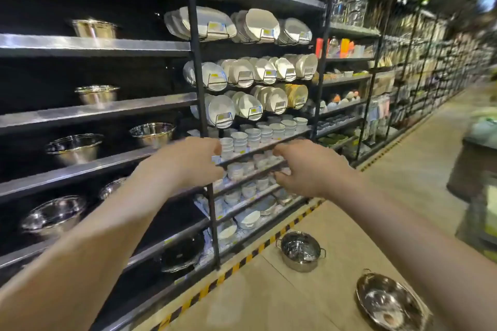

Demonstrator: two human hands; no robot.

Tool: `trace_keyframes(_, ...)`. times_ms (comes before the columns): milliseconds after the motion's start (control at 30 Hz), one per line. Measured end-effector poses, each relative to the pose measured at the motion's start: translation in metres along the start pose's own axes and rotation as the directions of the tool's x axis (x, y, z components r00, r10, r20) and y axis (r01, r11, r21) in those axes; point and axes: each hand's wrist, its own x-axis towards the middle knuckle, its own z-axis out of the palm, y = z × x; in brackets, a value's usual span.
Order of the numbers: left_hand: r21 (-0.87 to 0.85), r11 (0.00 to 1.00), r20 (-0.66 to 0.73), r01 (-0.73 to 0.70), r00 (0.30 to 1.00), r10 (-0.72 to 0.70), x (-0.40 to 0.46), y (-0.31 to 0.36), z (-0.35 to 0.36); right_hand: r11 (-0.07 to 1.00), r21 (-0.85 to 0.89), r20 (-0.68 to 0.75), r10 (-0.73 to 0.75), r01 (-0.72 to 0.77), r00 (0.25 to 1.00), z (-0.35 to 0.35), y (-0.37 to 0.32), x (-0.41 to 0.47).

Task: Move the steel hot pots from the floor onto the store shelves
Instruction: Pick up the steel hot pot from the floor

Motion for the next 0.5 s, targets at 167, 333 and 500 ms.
trace_keyframes(167, -0.002, 0.995, 0.03, -0.101, 0.994, 0.101, 0.096, 0.04, 0.019, 0.991, -0.024, -0.007, 0.129, -0.129, 0.992, 0.02, 0.076, 0.031)
trace_keyframes(333, -0.019, 0.978, 0.051, -0.209, 0.976, 0.209, 0.195, 0.098, 0.029, 0.972, -0.058, -0.021, 0.226, -0.227, 0.974, 0.031, 0.163, 0.05)
trace_keyframes(500, -0.029, 0.943, 0.038, -0.33, 0.943, 0.331, 0.279, 0.155, 0.05, 0.945, -0.082, -0.022, 0.316, -0.317, 0.949, 0.043, 0.237, 0.063)
